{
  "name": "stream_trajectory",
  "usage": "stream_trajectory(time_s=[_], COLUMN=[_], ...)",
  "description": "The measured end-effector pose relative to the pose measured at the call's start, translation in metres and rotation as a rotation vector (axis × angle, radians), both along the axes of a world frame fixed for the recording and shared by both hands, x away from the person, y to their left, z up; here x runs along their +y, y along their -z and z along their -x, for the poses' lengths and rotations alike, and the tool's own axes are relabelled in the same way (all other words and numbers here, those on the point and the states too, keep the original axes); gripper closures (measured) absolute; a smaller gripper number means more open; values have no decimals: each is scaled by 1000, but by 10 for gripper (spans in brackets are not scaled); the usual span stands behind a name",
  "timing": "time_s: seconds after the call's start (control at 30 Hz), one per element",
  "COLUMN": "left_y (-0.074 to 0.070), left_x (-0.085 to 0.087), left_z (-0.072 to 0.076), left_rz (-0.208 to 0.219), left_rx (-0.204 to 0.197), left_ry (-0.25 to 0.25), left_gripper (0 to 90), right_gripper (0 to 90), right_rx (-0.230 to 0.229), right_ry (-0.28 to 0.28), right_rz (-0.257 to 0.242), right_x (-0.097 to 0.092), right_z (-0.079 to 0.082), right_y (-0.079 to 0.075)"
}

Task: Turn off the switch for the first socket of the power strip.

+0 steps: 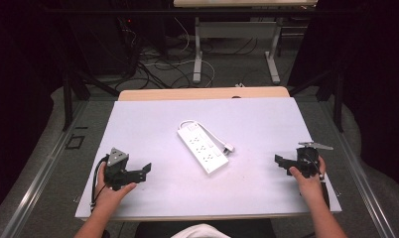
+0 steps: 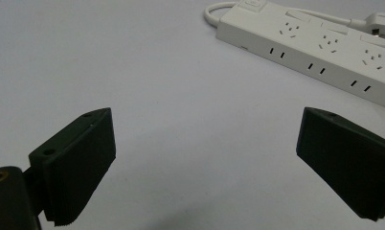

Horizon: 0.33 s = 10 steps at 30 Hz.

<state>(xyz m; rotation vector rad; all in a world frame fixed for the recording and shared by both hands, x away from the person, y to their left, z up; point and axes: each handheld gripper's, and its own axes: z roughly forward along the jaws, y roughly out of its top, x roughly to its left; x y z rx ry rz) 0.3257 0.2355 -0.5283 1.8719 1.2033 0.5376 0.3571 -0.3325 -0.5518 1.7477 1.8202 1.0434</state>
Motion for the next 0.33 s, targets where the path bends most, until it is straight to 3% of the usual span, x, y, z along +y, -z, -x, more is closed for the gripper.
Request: stream_trajectory(time_s=[0.33], left_y=[0], left_x=[0], left_z=[0], left_rz=[5], left_rx=[4], left_ry=[0], left_gripper=[61], right_gripper=[49], right_rx=[-3], right_ry=[1], right_rz=[-1], right_x=[1], right_z=[0], right_y=[0])
